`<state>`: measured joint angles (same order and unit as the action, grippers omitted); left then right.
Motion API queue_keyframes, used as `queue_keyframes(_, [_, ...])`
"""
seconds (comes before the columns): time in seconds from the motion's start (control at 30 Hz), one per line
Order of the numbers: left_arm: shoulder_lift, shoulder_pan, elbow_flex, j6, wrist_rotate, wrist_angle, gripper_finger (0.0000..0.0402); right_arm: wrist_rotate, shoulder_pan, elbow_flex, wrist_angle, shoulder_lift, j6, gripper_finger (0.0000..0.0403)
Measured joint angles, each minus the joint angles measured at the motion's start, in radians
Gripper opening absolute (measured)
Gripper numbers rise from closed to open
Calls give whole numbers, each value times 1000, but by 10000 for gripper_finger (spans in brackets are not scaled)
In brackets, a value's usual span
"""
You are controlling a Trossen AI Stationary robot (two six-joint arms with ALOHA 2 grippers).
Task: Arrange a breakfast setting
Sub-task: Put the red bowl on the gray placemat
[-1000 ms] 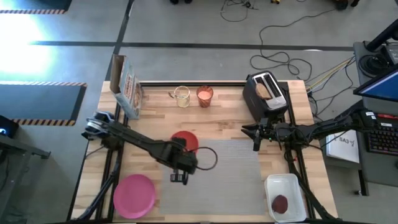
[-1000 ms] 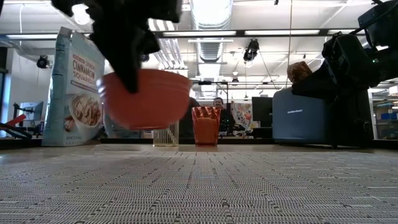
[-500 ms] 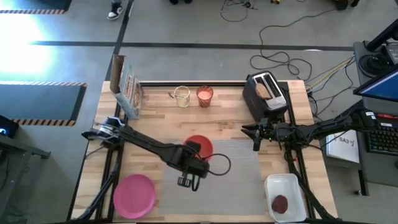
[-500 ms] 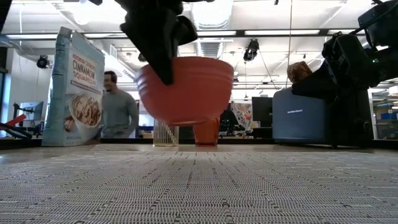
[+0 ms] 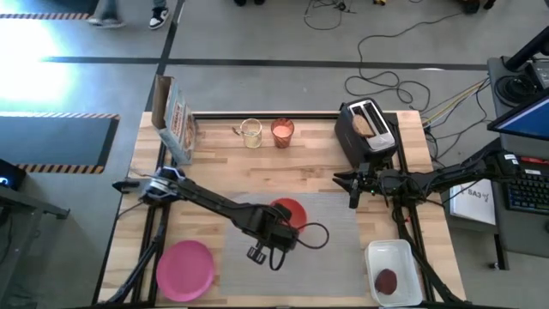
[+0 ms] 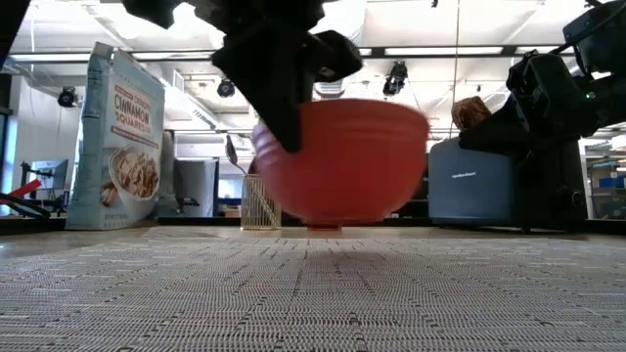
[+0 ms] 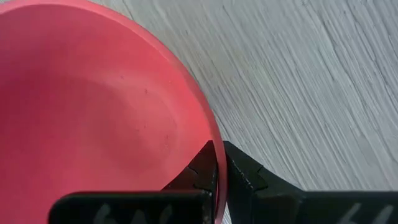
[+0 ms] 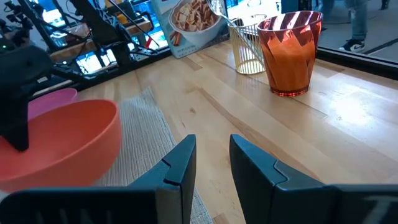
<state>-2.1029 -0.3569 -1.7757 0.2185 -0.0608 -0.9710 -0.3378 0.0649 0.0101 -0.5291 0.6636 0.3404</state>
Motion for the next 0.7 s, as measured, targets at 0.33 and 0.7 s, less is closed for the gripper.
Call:
queue_keyframes(0.33, [-8, 6, -64, 143, 1, 11, 0, 0, 0, 0, 0, 0, 0, 86])
queue_keyframes(0.7, [-8, 25, -62, 231, 52, 47, 0, 0, 0, 0, 0, 0, 0, 86])
